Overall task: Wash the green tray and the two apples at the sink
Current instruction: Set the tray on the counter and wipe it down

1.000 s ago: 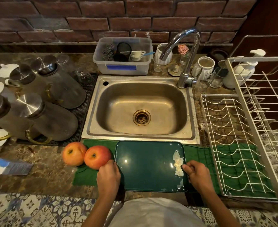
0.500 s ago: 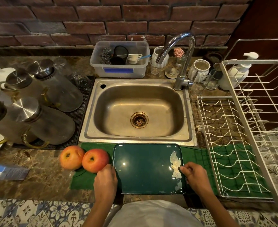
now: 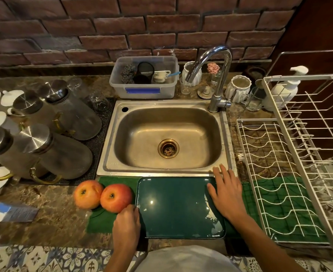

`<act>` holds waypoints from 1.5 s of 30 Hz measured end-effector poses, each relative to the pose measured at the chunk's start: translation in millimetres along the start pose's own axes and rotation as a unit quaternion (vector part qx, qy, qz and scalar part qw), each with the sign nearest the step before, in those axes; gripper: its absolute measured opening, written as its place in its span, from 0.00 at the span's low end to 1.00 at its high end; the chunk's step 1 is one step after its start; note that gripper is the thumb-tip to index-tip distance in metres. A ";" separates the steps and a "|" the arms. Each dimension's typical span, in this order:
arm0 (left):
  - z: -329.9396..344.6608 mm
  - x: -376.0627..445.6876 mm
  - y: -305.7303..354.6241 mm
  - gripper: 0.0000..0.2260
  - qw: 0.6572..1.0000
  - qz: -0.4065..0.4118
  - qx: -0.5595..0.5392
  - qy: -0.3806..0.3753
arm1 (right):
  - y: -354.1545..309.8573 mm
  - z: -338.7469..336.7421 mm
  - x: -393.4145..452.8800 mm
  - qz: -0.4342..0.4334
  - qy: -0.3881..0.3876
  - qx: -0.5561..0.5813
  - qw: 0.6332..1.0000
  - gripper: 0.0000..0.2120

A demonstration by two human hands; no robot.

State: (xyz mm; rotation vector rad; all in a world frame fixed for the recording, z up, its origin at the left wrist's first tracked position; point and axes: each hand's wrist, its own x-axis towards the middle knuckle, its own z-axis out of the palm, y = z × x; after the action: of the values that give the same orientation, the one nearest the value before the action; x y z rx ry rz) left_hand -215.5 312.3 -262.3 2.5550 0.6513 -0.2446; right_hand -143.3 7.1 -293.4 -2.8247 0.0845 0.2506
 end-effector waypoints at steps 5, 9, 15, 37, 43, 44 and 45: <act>1.5 -2.0 -1.2 0.10 1.000 -0.001 -0.010 0.010 | 0.4 14.0 7.4 0.005 -0.023 -0.033 0.999 0.30; 2.2 -3.1 -2.3 0.10 0.999 0.014 -0.017 0.023 | -1.1 18.2 7.8 0.012 -0.014 -0.035 0.999 0.29; -8.3 -14.6 -8.6 0.10 0.990 0.040 -0.002 0.134 | 0.0 21.5 8.6 0.013 -0.013 -0.031 0.999 0.28; -2.3 28.9 9.7 0.49 0.908 -0.240 -0.297 0.172 | 1.7 22.8 9.7 0.016 -0.009 -0.011 1.000 0.26; -4.9 27.3 14.6 0.47 0.913 -0.227 -0.278 0.193 | 4.1 24.5 10.9 0.010 -0.005 0.000 1.000 0.25; -6.0 27.7 15.9 0.47 0.916 -0.222 -0.274 0.191 | 4.6 24.8 10.7 0.010 -0.008 -0.001 1.000 0.26; -7.5 28.7 17.8 0.47 0.918 -0.216 -0.272 0.190 | 4.9 24.9 11.0 0.013 -0.012 -0.002 1.000 0.26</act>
State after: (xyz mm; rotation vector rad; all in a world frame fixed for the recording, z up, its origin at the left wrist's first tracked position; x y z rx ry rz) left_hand -181.4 313.9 -256.6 1.9055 1.2367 0.2708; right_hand -137.0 9.7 -320.3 -2.8250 0.1157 0.2915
